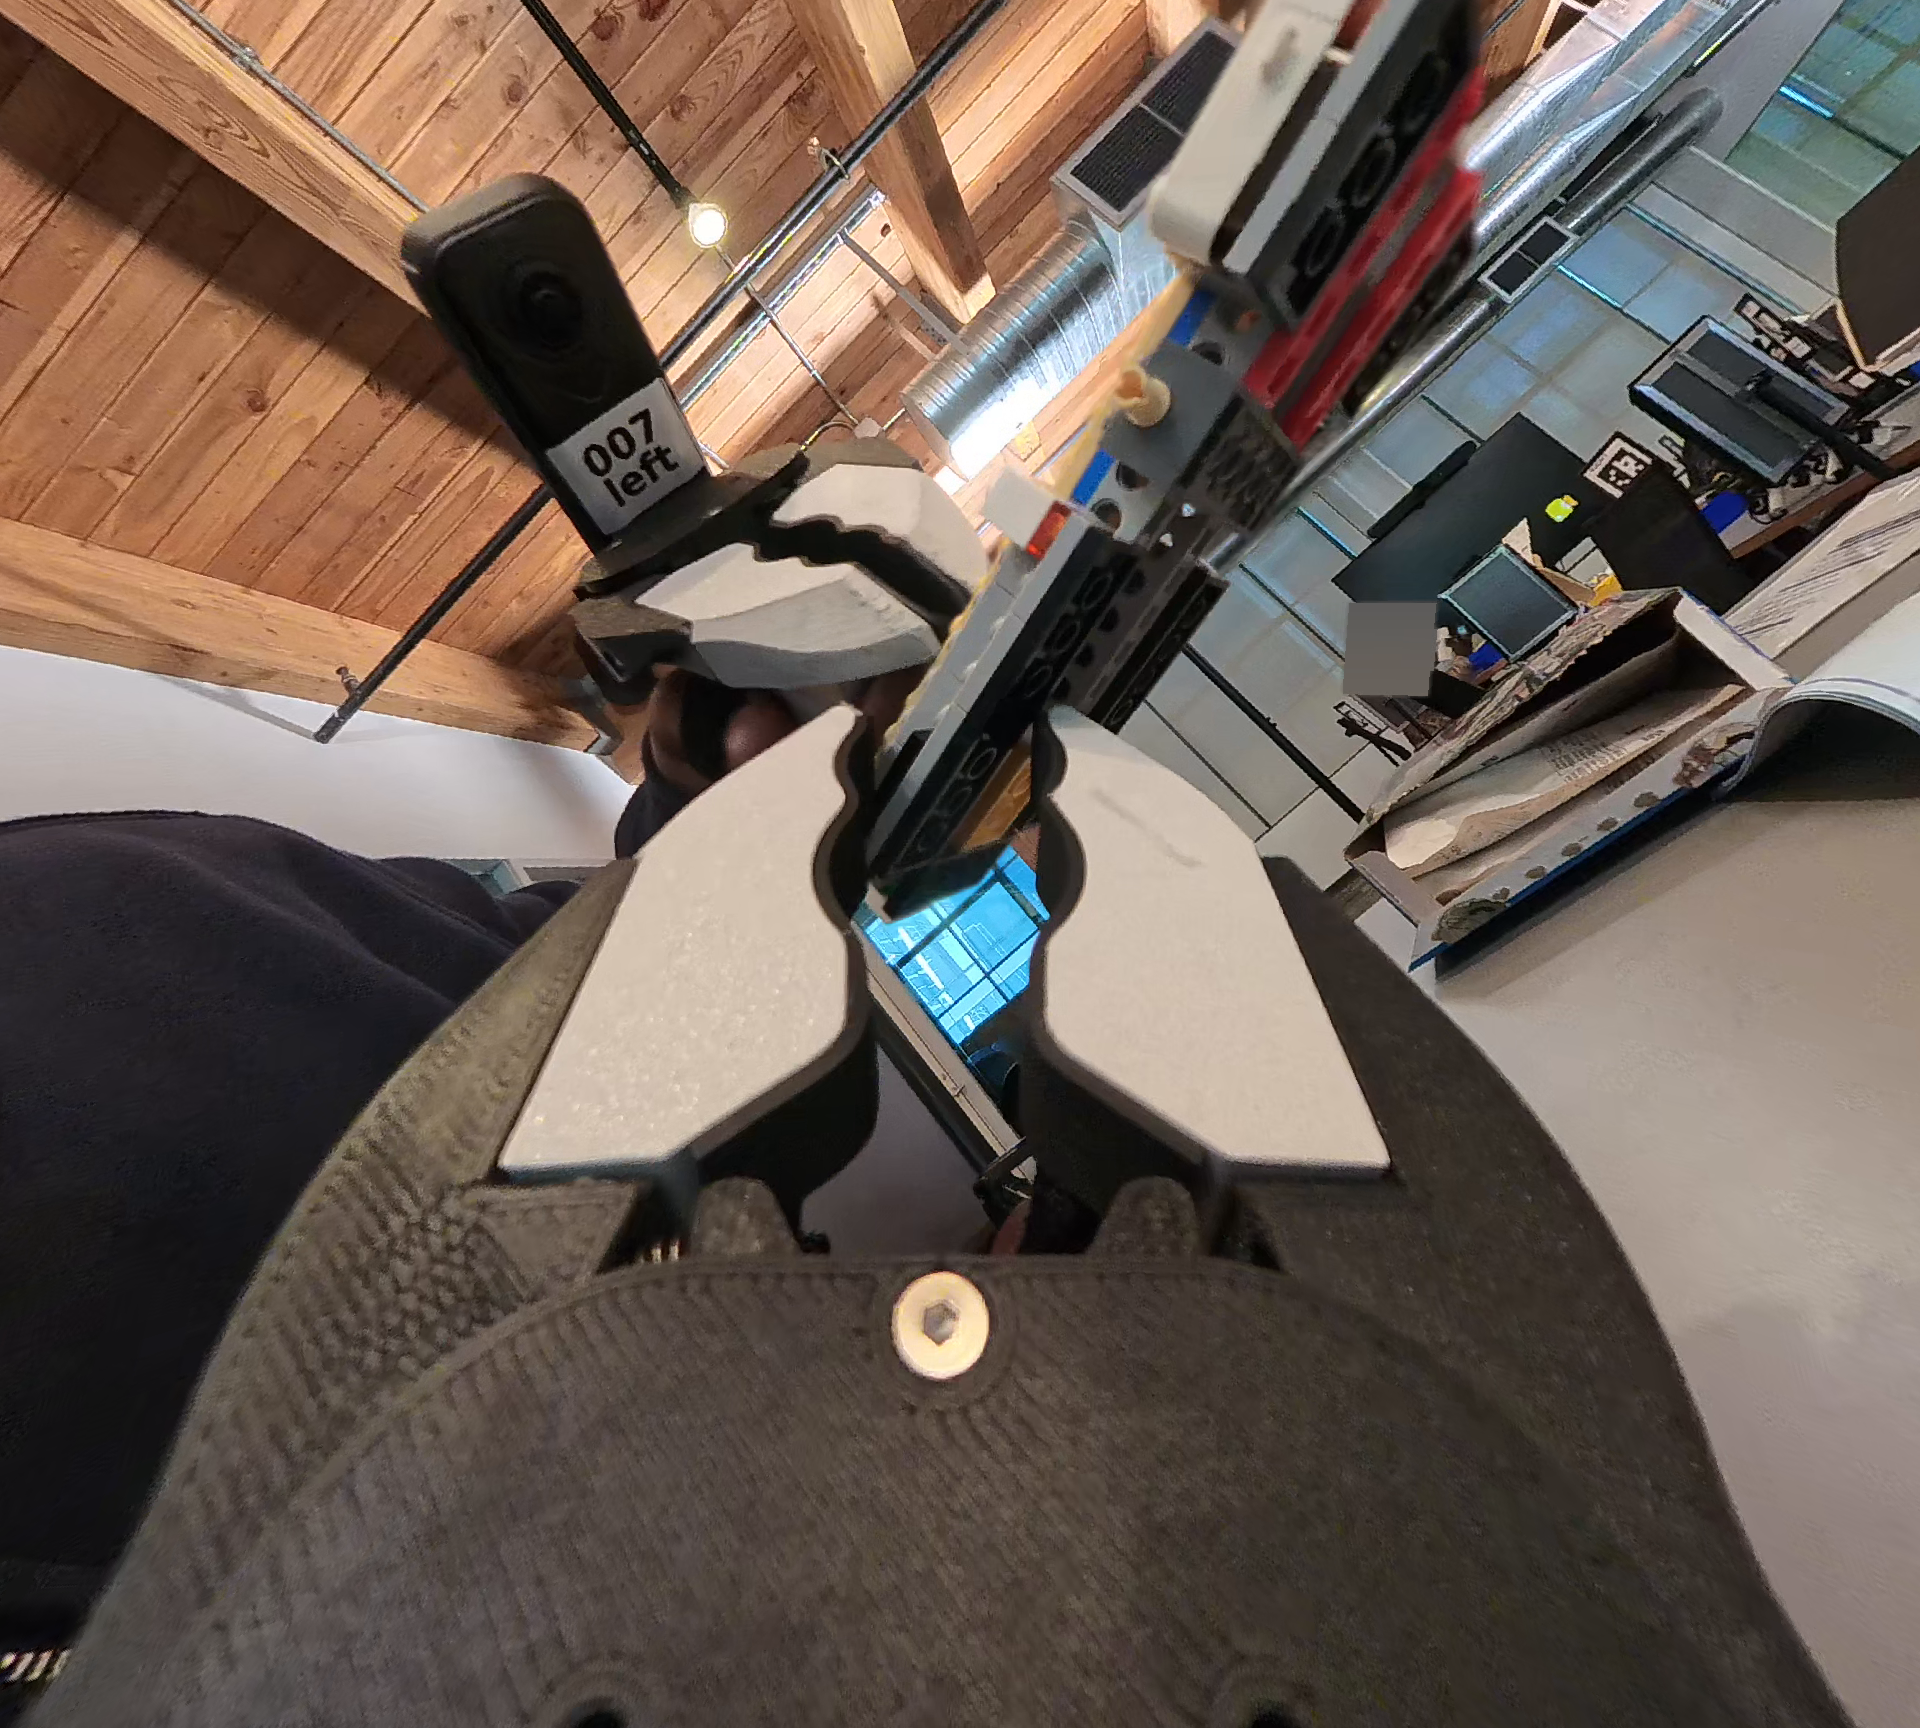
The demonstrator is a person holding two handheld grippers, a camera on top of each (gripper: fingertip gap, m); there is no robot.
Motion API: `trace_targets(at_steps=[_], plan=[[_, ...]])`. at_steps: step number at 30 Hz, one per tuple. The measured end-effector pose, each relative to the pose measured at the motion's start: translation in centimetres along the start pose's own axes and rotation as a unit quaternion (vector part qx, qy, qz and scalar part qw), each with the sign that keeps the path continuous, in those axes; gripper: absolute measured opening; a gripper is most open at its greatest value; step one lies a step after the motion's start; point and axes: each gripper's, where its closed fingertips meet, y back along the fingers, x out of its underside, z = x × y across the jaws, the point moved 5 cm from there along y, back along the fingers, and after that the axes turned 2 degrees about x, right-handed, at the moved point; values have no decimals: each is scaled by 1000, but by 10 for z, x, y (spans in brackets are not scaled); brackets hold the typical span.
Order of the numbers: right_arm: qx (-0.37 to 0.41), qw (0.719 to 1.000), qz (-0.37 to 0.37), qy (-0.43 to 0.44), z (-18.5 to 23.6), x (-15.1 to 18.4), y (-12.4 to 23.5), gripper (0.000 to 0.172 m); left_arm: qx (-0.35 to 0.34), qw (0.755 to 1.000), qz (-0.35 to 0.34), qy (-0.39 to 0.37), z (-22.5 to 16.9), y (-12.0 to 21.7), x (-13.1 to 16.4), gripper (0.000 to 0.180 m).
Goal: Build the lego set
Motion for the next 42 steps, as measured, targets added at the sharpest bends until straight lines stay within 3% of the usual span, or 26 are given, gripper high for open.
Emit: trace_targets(at_steps=[31,42], plan=[[-3,997,23,72,11,4,-1,32,45,998,-23,23,-2,7,4,4],[-1,995,30,94,14,6,-1,32,44,999,-10,-19,-6,9,5,3]])
